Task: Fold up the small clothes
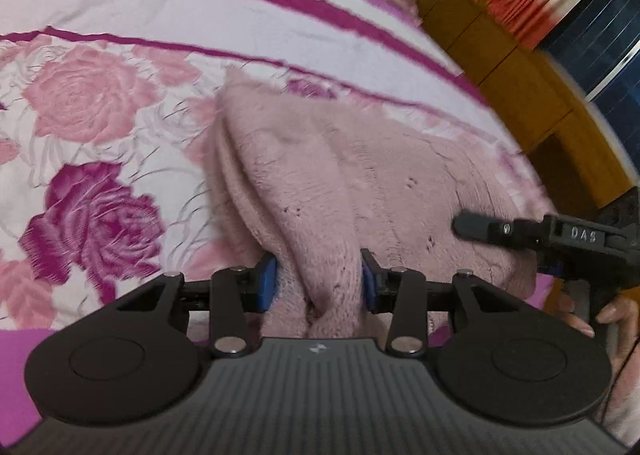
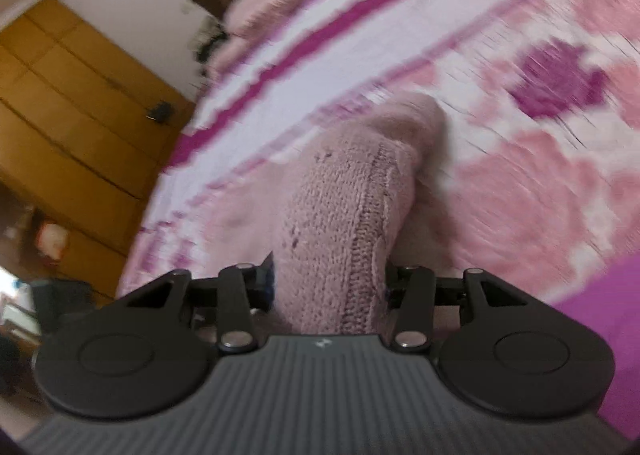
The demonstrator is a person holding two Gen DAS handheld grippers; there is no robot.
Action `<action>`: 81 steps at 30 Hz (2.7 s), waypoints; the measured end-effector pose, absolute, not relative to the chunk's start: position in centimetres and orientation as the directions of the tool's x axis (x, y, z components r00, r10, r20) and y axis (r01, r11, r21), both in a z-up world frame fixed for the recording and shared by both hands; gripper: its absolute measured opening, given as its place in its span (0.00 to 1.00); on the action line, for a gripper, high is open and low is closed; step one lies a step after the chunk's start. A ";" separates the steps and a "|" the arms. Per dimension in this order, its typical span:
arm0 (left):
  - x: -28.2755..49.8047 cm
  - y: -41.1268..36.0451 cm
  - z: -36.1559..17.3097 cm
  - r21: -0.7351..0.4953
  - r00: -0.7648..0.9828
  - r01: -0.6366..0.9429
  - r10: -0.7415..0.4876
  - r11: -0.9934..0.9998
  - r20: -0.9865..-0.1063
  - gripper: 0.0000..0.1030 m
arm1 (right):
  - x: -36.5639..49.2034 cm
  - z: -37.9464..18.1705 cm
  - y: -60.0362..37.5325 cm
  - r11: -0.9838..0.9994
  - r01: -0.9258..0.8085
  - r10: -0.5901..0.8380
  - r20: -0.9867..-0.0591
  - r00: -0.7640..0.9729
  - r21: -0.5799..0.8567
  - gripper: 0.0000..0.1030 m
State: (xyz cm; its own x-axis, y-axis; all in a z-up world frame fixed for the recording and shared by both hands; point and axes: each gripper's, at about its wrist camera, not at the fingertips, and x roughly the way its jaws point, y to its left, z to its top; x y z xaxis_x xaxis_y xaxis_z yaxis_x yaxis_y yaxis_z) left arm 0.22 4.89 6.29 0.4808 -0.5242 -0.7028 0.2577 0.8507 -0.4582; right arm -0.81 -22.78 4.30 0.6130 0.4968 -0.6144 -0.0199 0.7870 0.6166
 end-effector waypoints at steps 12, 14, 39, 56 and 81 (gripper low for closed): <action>-2.1 4.0 7.1 -0.246 0.566 0.263 -0.355 0.933 -0.744 0.51 | -3.2 3.2 -20.8 0.924 -0.092 0.331 -0.658 0.677 0.370 0.64; -2.8 4.0 7.7 -0.232 0.578 0.253 -0.339 0.939 -0.743 0.52 | -3.8 3.7 -21.1 0.928 -0.084 0.317 -0.653 0.688 0.363 0.64; -9.2 -2.5 3.2 0.007 0.614 0.130 -0.075 0.991 -0.786 0.92 | -12.1 0.9 -18.3 0.998 -0.042 0.067 -0.643 0.763 0.053 0.66; -9.6 -2.6 1.1 0.036 0.670 0.105 -0.044 0.994 -0.741 0.98 | -12.5 -0.3 -17.7 0.999 -0.016 0.035 -0.615 0.788 0.037 0.68; -9.9 -2.7 0.7 0.051 0.683 0.113 -0.040 0.992 -0.730 0.98 | -12.5 -0.4 -17.5 0.999 -0.017 0.032 -0.616 0.787 0.031 0.71</action>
State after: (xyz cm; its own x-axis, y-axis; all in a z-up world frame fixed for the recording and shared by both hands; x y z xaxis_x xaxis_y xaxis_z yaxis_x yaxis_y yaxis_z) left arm -9.88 -2.74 0.70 0.6827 -0.0400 -0.7296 0.1130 0.9923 0.0514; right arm -12.54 -17.53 -0.41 0.7872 0.0322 -0.6158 -0.0166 0.9994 0.0311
